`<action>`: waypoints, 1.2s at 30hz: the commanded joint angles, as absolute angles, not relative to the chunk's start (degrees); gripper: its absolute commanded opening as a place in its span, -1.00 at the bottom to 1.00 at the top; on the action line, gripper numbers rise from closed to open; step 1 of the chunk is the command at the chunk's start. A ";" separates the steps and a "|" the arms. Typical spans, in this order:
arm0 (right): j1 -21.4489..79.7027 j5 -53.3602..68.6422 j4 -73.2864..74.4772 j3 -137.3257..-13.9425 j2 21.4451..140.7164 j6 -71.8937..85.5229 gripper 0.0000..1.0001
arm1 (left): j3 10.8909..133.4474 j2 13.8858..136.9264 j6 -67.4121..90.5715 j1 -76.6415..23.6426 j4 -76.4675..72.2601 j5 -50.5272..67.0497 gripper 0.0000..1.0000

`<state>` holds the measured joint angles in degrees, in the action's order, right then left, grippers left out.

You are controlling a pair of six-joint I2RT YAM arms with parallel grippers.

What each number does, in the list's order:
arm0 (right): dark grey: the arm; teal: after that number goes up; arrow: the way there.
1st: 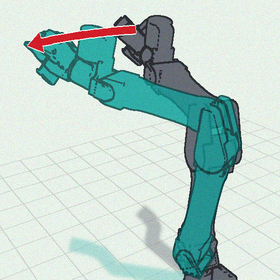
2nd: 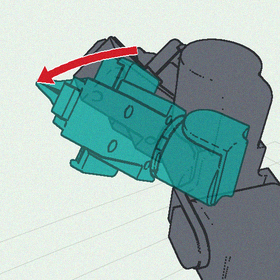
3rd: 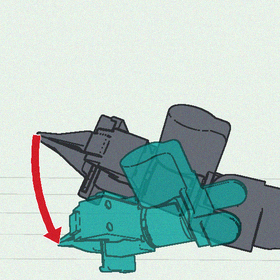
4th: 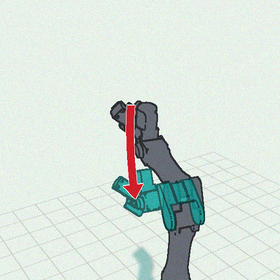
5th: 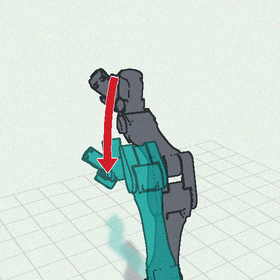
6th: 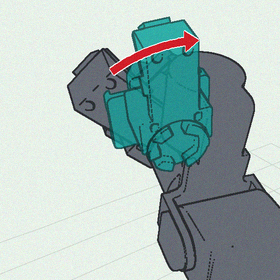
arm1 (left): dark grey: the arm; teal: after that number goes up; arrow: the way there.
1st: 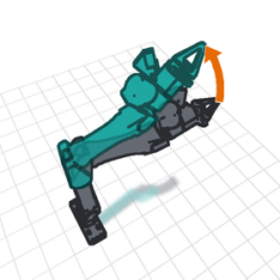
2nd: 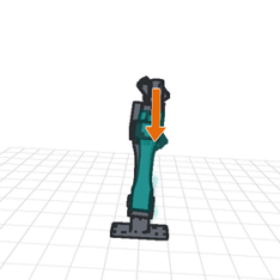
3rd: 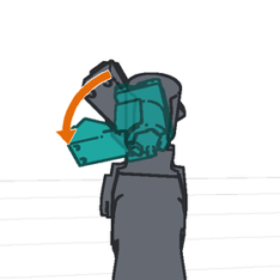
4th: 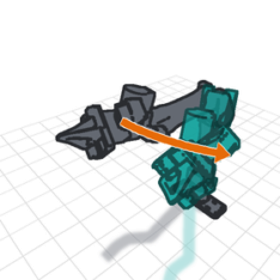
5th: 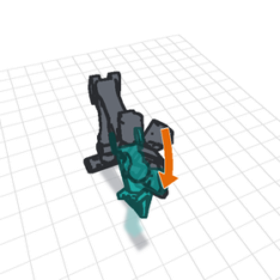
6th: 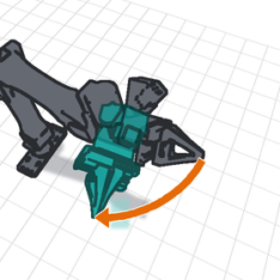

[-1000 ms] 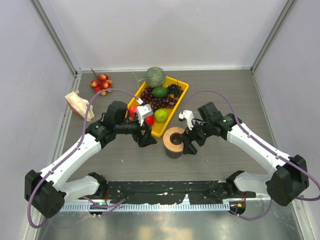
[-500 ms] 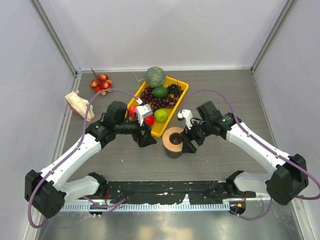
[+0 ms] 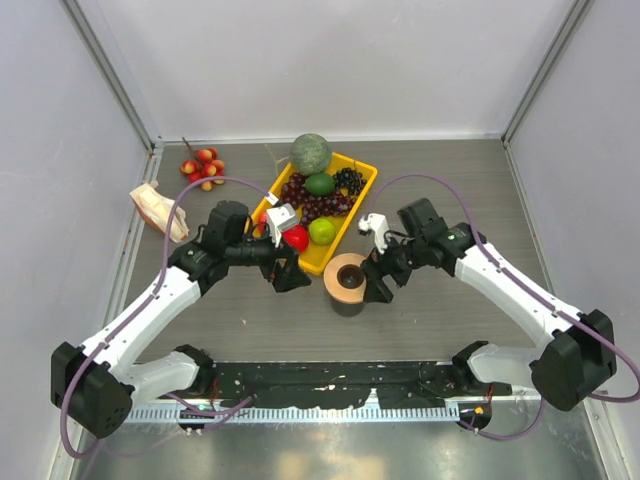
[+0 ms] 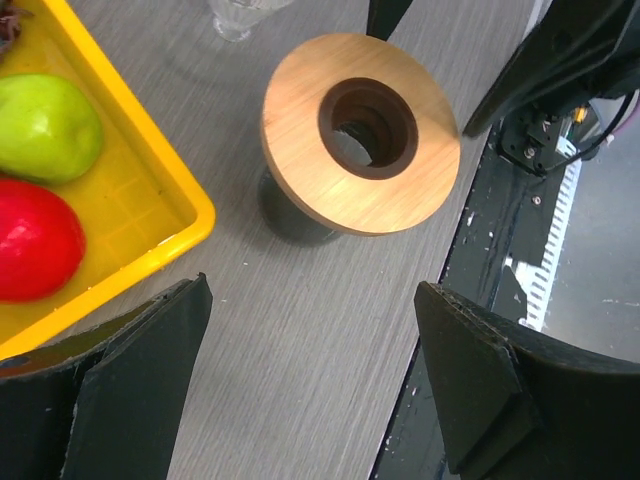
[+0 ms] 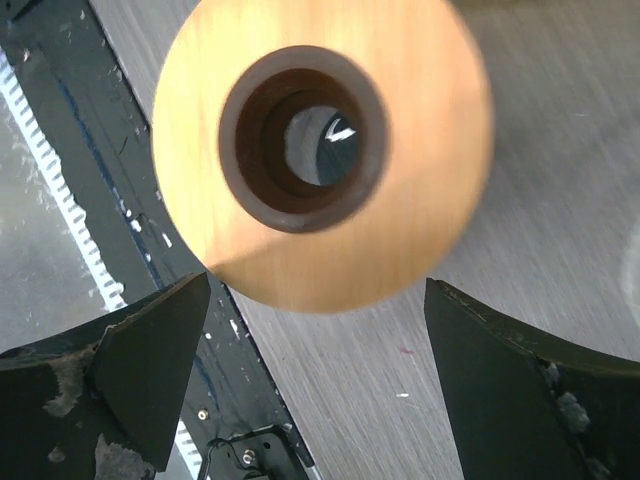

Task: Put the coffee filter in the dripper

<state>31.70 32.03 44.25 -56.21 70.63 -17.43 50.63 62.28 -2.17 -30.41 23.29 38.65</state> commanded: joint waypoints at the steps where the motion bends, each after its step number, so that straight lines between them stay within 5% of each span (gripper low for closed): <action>1: 23.49 35.41 43.07 -59.76 65.66 -16.96 0.92 | 50.10 59.33 -0.26 -26.90 19.87 41.74 0.88; 8: 6.78 30.97 32.97 -57.66 64.51 -6.34 0.90 | 49.92 55.99 2.19 -24.61 19.34 41.57 0.90; 17: 6.50 19.52 28.65 -62.31 75.57 -4.12 0.57 | 50.89 54.67 2.11 -24.35 21.18 38.67 0.90; 36: 6.50 24.25 27.86 -60.29 88.15 -7.56 -0.03 | 50.45 54.67 2.55 -24.26 20.48 39.81 0.86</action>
<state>6.57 21.76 29.76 -60.51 87.53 -6.70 49.80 55.33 1.56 -24.62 22.59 39.03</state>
